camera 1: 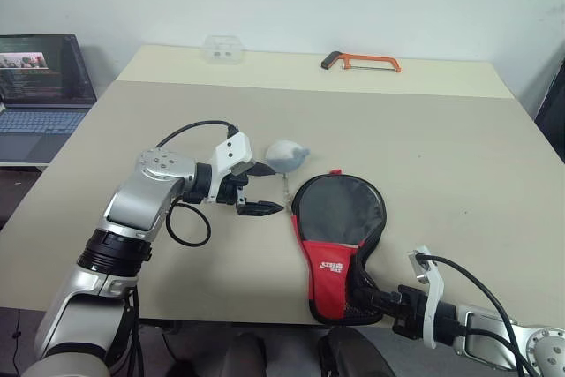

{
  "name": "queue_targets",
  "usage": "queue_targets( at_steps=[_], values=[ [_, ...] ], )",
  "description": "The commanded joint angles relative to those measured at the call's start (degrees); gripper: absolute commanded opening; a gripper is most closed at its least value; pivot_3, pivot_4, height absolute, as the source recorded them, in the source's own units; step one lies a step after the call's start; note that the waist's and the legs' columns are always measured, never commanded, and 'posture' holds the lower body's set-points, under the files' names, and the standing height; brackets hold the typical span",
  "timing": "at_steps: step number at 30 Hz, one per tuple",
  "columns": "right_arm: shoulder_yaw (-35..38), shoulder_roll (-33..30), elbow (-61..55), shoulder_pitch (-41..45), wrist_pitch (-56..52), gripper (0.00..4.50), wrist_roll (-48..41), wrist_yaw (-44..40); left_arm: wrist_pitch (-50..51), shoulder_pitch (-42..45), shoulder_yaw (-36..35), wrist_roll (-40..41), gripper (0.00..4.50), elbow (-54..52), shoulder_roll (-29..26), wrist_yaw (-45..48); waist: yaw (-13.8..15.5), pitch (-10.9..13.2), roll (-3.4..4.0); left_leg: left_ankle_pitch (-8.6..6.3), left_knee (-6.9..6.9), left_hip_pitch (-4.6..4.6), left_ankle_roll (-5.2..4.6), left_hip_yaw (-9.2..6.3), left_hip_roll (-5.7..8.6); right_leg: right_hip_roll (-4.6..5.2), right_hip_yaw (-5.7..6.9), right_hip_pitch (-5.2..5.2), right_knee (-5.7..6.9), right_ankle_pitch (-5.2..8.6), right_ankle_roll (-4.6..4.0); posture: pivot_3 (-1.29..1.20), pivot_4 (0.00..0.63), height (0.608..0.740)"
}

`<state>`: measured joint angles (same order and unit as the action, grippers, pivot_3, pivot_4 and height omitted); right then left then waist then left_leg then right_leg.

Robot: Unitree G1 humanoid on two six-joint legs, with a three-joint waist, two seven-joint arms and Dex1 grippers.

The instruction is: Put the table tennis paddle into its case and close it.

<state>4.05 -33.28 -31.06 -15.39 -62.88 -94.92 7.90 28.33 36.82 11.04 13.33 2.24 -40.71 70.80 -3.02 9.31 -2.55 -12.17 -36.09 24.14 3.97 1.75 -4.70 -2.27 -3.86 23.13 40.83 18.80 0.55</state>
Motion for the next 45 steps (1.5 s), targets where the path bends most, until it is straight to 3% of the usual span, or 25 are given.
queue_targets(
  at_steps=[1, 10, 11, 19, 23, 29, 34, 39, 42, 45],
  values=[
    [-4.07, -1.33, -1.11, -1.87, -0.03, 0.01, -2.30, -0.32, -0.69, 1.53, 0.33, -0.15, 4.50, -0.83, 0.06, 0.29, 0.00, 0.00, 0.00, 0.00, 0.00, 0.00, 0.00, 0.00, 0.00, 0.00, 0.00, 0.00, 0.00, 0.00, 0.00, 0.00, 0.150, 0.740],
    [-4.11, -5.58, -2.28, 0.36, 2.30, 0.01, 2.66, -4.81, -0.64, 1.56, 0.39, -0.25, 4.50, -0.69, 0.23, 0.11, 0.09, 0.00, 0.00, 0.00, -0.04, 0.00, 0.00, 0.02, 0.02, 0.02, -0.03, 0.00, 0.04, 0.00, 0.00, 0.00, 0.150, 0.740],
    [-4.03, -5.69, -1.94, 0.45, 2.60, 0.59, 2.76, -4.91, -0.67, 1.62, 0.41, -0.28, 4.50, -0.60, 0.30, 0.07, 0.09, 0.00, 0.00, 0.00, -0.05, -0.01, 0.00, 0.02, 0.02, 0.02, -0.03, 0.00, 0.05, 0.00, 0.00, 0.00, 0.150, 0.740],
    [-2.16, -7.81, -1.57, 1.38, 3.82, 3.16, 4.27, -9.17, -1.26, 2.32, 0.63, -0.91, 4.50, 0.52, 0.88, -0.04, 0.28, 0.00, 0.00, 0.01, -0.15, -0.02, 0.00, 0.03, 0.06, 0.07, -0.03, -0.04, 0.12, -0.01, 0.01, 0.00, 0.150, 0.740],
    [1.20, -13.54, -2.38, 1.67, 3.92, 4.45, 10.03, -16.25, -1.46, 2.71, 0.69, -1.02, 4.50, 1.21, 1.21, -0.28, 0.36, 0.00, 0.00, 0.00, -0.27, -0.05, 0.00, 0.02, 0.09, 0.10, -0.03, -0.15, 0.13, -0.01, 0.01, 0.00, 0.150, 0.740],
    [10.66, -26.67, -1.38, -0.94, 6.83, 4.45, 23.79, -33.09, -2.31, 2.93, -0.47, -1.22, 4.50, 2.59, 1.31, -1.27, 1.20, 0.03, -0.03, -0.01, -0.50, -0.22, 0.00, -0.01, 0.15, 0.19, 0.05, -0.51, 0.02, -0.01, 0.05, 0.00, 0.150, 0.740],
    [17.15, -31.47, -0.77, 0.47, 10.37, 4.45, 34.25, -38.40, -3.47, 5.39, -2.77, -1.78, 4.50, 6.49, 3.18, -6.60, 1.25, 0.06, -0.03, -0.01, -0.56, -0.26, -0.01, -0.11, 0.13, 0.17, 0.15, -0.61, 0.03, -0.01, 0.05, 0.00, 0.150, 0.740],
    [7.50, -22.26, -1.58, 22.97, 15.79, 4.45, 42.31, -31.12, -6.78, 12.20, -4.10, -4.25, 4.50, 15.28, 7.22, -14.02, 0.68, 0.29, -0.01, -0.01, -0.77, -0.31, -0.01, -0.15, 0.14, 0.12, 0.10, -0.70, 0.05, -0.03, 0.08, 0.00, 0.150, 0.740],
    [-3.69, -10.38, -1.56, 32.83, 19.08, 4.45, 50.51, -26.24, -10.89, 16.88, -3.29, -6.96, 4.50, 22.56, 9.80, -17.46, 0.65, 0.30, -0.02, -0.01, -0.75, -0.34, -0.01, -0.20, 0.13, 0.08, 0.13, -0.77, 0.02, -0.03, 0.09, 0.00, 0.150, 0.740],
    [-12.54, -0.80, 2.15, 37.13, 20.94, 4.45, 59.75, -21.97, -14.55, 20.57, -2.09, -9.03, 4.50, 28.72, 12.36, -18.54, 1.05, 0.40, 0.14, -0.02, -0.73, -0.13, -0.01, -0.19, 0.14, 0.05, 0.10, -0.56, 0.01, -0.04, 0.08, 0.00, 0.150, 0.740]
  ],
)
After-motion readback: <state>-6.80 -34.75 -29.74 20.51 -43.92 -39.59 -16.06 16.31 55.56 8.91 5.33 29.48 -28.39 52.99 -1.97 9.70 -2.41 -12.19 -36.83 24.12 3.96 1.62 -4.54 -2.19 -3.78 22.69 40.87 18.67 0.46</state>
